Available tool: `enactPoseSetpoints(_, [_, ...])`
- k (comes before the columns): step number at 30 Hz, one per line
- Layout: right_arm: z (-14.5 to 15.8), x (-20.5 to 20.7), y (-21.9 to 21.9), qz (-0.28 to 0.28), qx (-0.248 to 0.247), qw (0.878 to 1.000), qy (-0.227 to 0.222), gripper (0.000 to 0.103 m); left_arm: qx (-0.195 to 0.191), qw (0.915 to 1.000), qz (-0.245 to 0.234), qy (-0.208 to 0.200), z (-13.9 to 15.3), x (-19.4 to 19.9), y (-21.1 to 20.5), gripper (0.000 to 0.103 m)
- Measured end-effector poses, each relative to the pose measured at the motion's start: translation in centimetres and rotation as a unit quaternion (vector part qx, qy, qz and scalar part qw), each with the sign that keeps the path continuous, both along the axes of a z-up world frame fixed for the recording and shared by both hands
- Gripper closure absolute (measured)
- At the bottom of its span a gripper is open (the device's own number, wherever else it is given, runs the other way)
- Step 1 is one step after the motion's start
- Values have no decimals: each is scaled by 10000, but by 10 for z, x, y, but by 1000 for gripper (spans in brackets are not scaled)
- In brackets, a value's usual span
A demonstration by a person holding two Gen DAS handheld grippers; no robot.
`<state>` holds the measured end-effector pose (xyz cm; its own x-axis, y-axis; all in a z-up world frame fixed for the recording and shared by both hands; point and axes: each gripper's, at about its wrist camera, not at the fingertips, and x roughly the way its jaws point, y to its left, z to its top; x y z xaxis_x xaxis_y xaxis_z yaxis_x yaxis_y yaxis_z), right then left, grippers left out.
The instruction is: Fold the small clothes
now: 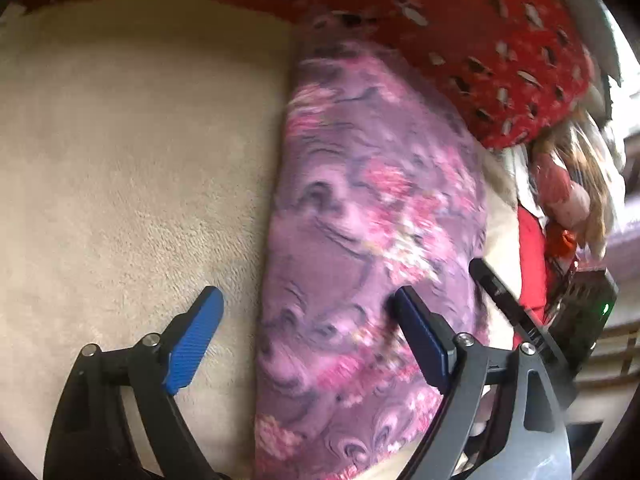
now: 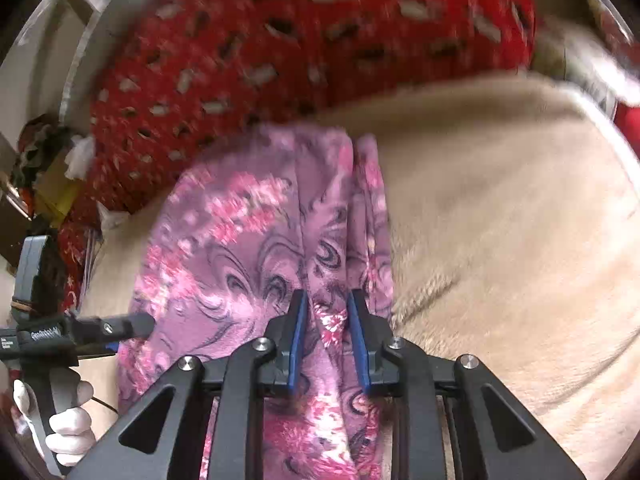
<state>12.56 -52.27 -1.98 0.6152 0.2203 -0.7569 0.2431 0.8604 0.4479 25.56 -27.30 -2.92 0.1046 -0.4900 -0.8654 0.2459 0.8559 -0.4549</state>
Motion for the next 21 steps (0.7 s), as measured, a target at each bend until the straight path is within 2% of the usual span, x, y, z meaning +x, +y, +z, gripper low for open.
enactPoseSetpoints(2, [9, -7, -14, -249, 417, 9986, -190, 73, -252, 9997, -8, 78, 4, 3, 4, 15])
enactPoseSetpoints(4, [11, -15, -29, -496, 640, 9962, -322, 41, -448, 9987, 79, 208, 2, 10, 9, 15])
enactPoseSetpoints(5, [9, -17, -35, -604, 738, 9949, -331, 36, -540, 9980, 120, 321, -1, 14, 11, 15])
enactPoseSetpoints(7, [-1, -17, -42, -640, 942, 9932, -235, 33, -666, 9957, 141, 622, -13, 22, 8, 15])
enactPoseSetpoints(9, [-19, -12, -38, -232, 1374, 9902, -87, 33, -680, 9947, 141, 754, -20, 23, 3, 14])
enactPoseSetpoints(11, [-23, -7, -25, 125, 1279, 9917, -102, 26, -686, 9956, 54, 631, -16, 19, -2, 11])
enactPoseSetpoints(12, [-20, -5, -18, 284, 1153, 9927, -216, 17, -703, 9957, 17, 611, -14, 18, -5, 11])
enactPoseSetpoints(13, [-19, 0, -15, 355, 1156, 9923, -269, 14, -705, 9956, 3, 625, -14, 19, -9, 11])
enactPoseSetpoints(15, [-20, 8, -12, 324, 1091, 9932, -231, 14, -657, 9956, 39, 665, -14, 18, -16, 11])
enactPoseSetpoints(17, [-17, 14, -2, 440, 708, 9964, -160, 16, -484, 9971, 57, 579, -12, 18, -24, 12])
enactPoseSetpoints(18, [-13, 18, 5, 543, 434, 9975, -133, 27, -401, 9978, 69, 515, -11, 16, -25, 15])
enactPoseSetpoints(19, [-13, 20, 10, 629, 274, 9976, -128, 41, -219, 9989, 96, 392, -8, 13, -27, 27])
enactPoseSetpoints(20, [-10, 20, 15, 671, 126, 9976, -149, 42, -109, 9994, 81, 303, -6, 11, -29, 41])
enactPoseSetpoints(21, [-5, 17, 19, 646, -49, 9977, -205, 52, -24, 9998, 72, 192, -4, 9, -29, 51])
